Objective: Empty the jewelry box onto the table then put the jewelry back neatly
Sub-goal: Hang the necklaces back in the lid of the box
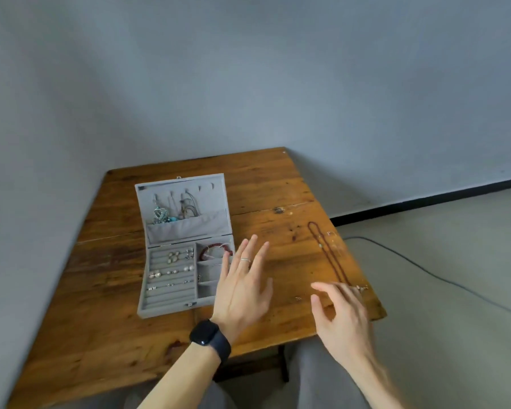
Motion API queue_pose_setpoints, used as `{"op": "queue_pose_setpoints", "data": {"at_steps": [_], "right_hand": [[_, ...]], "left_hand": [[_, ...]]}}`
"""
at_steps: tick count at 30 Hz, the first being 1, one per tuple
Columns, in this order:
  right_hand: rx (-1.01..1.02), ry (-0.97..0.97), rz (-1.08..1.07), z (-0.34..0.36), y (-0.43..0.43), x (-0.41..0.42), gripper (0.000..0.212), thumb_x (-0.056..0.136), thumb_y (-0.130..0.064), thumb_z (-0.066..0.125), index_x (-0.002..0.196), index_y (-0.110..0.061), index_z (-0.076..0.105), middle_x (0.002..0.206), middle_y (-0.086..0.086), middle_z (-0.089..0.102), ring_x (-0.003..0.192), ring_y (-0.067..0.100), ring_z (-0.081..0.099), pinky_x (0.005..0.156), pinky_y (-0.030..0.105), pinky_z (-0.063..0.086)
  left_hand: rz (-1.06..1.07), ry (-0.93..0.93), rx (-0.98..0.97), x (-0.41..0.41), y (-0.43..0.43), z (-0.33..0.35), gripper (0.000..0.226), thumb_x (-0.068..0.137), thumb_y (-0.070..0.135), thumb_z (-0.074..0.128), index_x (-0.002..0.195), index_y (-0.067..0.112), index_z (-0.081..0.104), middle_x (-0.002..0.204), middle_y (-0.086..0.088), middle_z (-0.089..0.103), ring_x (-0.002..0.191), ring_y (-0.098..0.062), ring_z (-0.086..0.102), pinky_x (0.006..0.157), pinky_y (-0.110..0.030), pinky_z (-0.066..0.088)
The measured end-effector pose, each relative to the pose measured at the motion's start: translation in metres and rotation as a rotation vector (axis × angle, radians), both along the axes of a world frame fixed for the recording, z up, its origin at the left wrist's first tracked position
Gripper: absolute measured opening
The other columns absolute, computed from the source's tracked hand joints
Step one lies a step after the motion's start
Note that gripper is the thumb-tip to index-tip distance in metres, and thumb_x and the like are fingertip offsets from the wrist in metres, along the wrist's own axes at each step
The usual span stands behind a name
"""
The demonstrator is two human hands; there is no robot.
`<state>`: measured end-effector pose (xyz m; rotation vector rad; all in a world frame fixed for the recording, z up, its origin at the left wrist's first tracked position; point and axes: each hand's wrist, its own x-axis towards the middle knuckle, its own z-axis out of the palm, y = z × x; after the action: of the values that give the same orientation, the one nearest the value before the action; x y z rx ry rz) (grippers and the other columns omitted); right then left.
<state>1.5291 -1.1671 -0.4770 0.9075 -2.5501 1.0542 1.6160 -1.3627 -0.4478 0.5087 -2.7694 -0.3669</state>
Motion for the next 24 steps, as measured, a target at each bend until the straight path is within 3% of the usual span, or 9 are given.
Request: {"op": "queue_pose_setpoints", "data": {"at_steps": [4, 6, 8, 13, 19, 21, 23, 24], "right_hand": [[0.009, -0.055, -0.236, -0.023, 0.046, 0.000, 0.016, 0.082, -0.028, 0.066, 0.097, -0.025, 0.069, 0.088, -0.007, 0.063, 0.084, 0.025, 0.060, 0.066, 0.030, 0.047], [0.042, -0.111, -0.352, -0.029, 0.057, -0.005, 0.016, 0.082, -0.030, 0.074, 0.096, -0.025, 0.067, 0.085, -0.005, 0.062, 0.084, 0.029, 0.060, 0.065, 0.035, 0.049], [0.088, -0.161, -0.419, -0.031, 0.061, -0.012, 0.023, 0.078, -0.036, 0.078, 0.094, -0.024, 0.067, 0.085, -0.002, 0.064, 0.086, 0.032, 0.060, 0.066, 0.038, 0.050], [0.195, -0.254, -0.489, -0.020, 0.052, -0.024, 0.028, 0.082, -0.053, 0.065, 0.090, -0.026, 0.065, 0.088, 0.003, 0.063, 0.092, 0.030, 0.055, 0.074, 0.039, 0.048], [0.356, -0.306, -0.416, -0.011, 0.042, -0.024, 0.018, 0.093, -0.041, 0.055, 0.094, -0.024, 0.062, 0.099, 0.004, 0.062, 0.103, 0.029, 0.052, 0.078, 0.038, 0.046], [0.371, -0.352, -0.365, -0.008, 0.043, -0.025, 0.019, 0.096, -0.040, 0.053, 0.099, -0.023, 0.062, 0.104, 0.005, 0.062, 0.107, 0.029, 0.051, 0.080, 0.038, 0.045], [0.345, -0.398, -0.291, -0.006, 0.045, -0.026, 0.021, 0.098, -0.038, 0.052, 0.102, -0.021, 0.063, 0.107, 0.005, 0.062, 0.108, 0.029, 0.051, 0.079, 0.036, 0.044], [0.312, -0.418, -0.255, -0.005, 0.047, -0.026, 0.021, 0.099, -0.037, 0.052, 0.102, -0.020, 0.063, 0.106, 0.006, 0.063, 0.107, 0.029, 0.053, 0.078, 0.035, 0.043]], "left_hand": [[-0.130, -0.088, 0.037, -0.006, 0.059, -0.018, 0.068, 0.099, 0.045, 0.040, 0.160, 0.029, 0.013, 0.167, 0.004, 0.006, 0.154, -0.016, -0.001, 0.120, -0.041, -0.011], [-0.167, -0.137, -0.009, -0.013, 0.075, -0.027, 0.066, 0.099, 0.046, 0.039, 0.159, 0.024, 0.022, 0.166, -0.001, 0.019, 0.154, -0.021, 0.013, 0.119, -0.046, -0.006], [-0.166, -0.196, -0.044, -0.022, 0.083, -0.031, 0.066, 0.100, 0.047, 0.036, 0.159, 0.021, 0.023, 0.165, -0.003, 0.021, 0.154, -0.023, 0.015, 0.119, -0.048, -0.008], [-0.155, -0.386, -0.071, -0.037, 0.084, -0.031, 0.065, 0.103, 0.055, 0.021, 0.160, 0.024, 0.012, 0.168, 0.002, 0.008, 0.155, -0.019, 0.002, 0.120, -0.053, -0.011], [-0.152, -0.409, -0.042, -0.040, 0.084, -0.025, 0.062, 0.103, 0.054, 0.027, 0.158, 0.026, 0.021, 0.166, 0.004, 0.016, 0.153, -0.019, 0.009, 0.122, -0.056, -0.006], [-0.139, -0.390, 0.016, -0.045, 0.083, -0.019, 0.055, 0.102, 0.049, 0.034, 0.153, 0.026, 0.033, 0.162, 0.002, 0.027, 0.150, -0.021, 0.022, 0.122, -0.056, 0.003], [-0.104, -0.309, 0.066, -0.047, 0.085, -0.010, 0.046, 0.101, 0.043, 0.040, 0.142, 0.025, 0.048, 0.150, -0.002, 0.045, 0.137, -0.024, 0.040, 0.117, -0.049, 0.027], [-0.073, -0.259, 0.111, -0.048, 0.088, -0.005, 0.040, 0.101, 0.041, 0.042, 0.135, 0.024, 0.055, 0.139, -0.003, 0.053, 0.126, -0.025, 0.049, 0.107, -0.044, 0.041]]}}
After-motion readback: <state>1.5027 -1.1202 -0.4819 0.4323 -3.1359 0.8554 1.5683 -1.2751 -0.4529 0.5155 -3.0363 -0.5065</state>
